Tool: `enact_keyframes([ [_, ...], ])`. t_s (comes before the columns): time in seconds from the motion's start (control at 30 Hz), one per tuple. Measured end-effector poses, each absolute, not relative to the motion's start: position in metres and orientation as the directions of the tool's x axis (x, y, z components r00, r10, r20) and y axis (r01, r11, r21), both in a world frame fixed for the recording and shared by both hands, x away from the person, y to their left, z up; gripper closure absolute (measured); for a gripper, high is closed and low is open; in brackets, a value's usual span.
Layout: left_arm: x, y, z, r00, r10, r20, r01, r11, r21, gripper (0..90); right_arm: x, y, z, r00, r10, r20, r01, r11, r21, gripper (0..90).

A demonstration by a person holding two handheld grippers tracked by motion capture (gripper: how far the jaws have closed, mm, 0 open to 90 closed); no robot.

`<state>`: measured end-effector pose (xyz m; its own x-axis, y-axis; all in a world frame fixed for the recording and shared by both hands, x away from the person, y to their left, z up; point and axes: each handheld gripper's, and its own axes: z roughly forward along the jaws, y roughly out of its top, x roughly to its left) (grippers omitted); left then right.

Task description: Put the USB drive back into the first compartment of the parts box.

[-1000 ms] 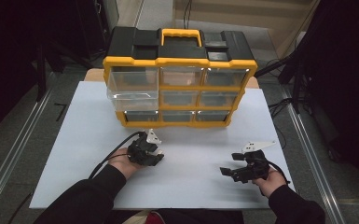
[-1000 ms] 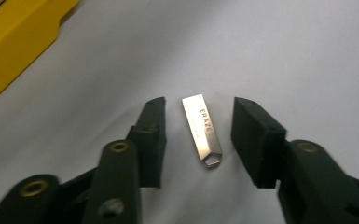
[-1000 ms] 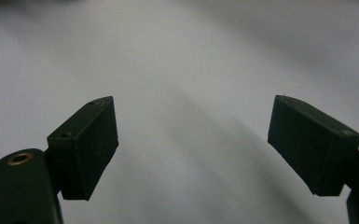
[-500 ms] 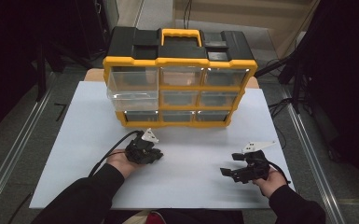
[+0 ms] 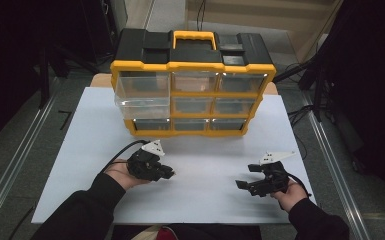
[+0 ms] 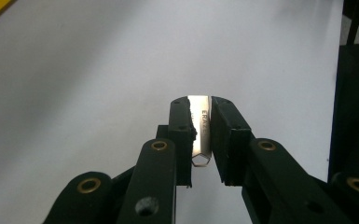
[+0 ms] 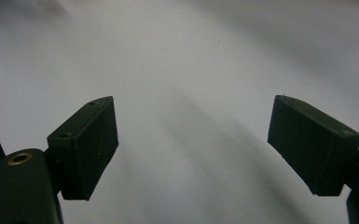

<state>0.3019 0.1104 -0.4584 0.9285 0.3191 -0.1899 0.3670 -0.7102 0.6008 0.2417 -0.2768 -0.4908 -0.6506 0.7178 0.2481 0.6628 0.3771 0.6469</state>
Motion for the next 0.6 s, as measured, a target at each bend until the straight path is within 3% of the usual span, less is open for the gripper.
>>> enact_keyframes([
  [0.23, 0.294, 0.114, -0.45, 0.948, 0.242, -0.206, 0.318, -0.729, 0.607, 80.0, 0.242, -0.277, -0.491, -0.647, 0.721, 0.249, 0.666, 0.375, 0.645, 14.2],
  [0.6, 0.29, 0.117, -0.44, 0.937, 0.198, -0.289, 0.337, -0.735, 0.588, 79.9, 0.242, -0.277, -0.491, -0.649, 0.72, 0.246, 0.665, 0.38, 0.643, 14.2],
])
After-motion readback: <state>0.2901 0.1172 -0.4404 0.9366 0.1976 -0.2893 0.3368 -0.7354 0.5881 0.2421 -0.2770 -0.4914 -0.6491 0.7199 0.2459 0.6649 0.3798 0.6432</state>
